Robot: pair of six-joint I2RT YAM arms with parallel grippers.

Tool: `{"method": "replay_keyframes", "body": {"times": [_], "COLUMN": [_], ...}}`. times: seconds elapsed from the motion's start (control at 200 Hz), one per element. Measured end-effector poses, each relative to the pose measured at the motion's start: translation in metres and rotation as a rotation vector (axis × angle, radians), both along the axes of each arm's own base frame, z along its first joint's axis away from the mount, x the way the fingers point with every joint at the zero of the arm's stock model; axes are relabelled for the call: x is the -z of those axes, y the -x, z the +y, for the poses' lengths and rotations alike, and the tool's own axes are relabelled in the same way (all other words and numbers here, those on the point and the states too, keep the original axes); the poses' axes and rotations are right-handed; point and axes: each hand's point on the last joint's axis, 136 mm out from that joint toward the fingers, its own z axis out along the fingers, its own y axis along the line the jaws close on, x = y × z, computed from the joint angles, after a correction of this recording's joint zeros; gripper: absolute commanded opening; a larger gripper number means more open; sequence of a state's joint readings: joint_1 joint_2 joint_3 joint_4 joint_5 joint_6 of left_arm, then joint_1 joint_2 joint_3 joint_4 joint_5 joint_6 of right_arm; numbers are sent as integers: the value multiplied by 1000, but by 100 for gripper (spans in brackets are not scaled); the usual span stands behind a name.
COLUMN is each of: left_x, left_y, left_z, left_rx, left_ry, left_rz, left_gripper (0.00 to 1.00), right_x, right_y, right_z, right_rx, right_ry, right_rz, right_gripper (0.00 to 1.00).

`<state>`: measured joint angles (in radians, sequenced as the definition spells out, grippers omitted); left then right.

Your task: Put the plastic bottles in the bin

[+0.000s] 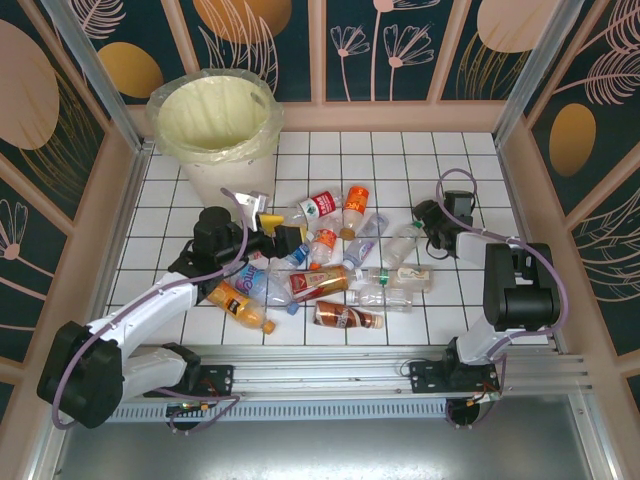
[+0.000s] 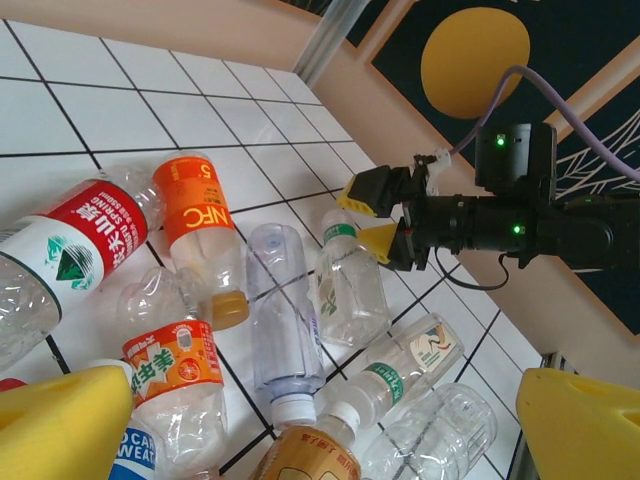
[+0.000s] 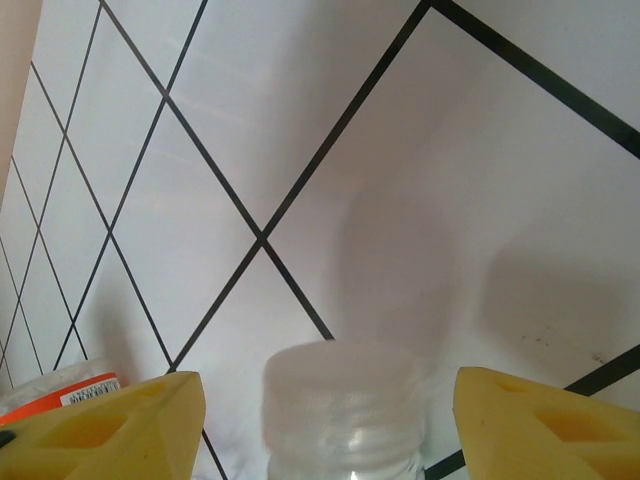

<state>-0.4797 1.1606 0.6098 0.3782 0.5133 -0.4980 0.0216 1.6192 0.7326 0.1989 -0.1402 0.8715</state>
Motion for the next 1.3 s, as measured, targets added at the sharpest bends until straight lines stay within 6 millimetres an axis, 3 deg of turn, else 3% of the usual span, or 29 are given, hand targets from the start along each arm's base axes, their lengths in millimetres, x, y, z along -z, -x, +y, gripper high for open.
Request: {"method": "replay_keyframes", "body": {"times": [0.41,0.61,0.916,1.131,1.301], "left_x": [0,0,1,-1,-5], "left_y": [0,-1,1,6,11], "left_z": [-1,0,-2,-15,-41], "left_rx": [-5,-10,-5,33,99], "left_ry": [-3,-4,-4,-9,-28], "left_rz": [-1,-1,-1,8,16], "left_gripper": [98,99,99,99,99], "right_x": [4,16,14,-5,-41], "right_y": [0,1,0,-16,-27], "right_z": [20,23,23,22,14], "right_rx": [-53,-60,-64,-86,-97], "right_ry": [-10,-13,-8,31,117], "right_rz": [13,44,44,-8,-86], "right_gripper": [65,56,42,40,39]}}
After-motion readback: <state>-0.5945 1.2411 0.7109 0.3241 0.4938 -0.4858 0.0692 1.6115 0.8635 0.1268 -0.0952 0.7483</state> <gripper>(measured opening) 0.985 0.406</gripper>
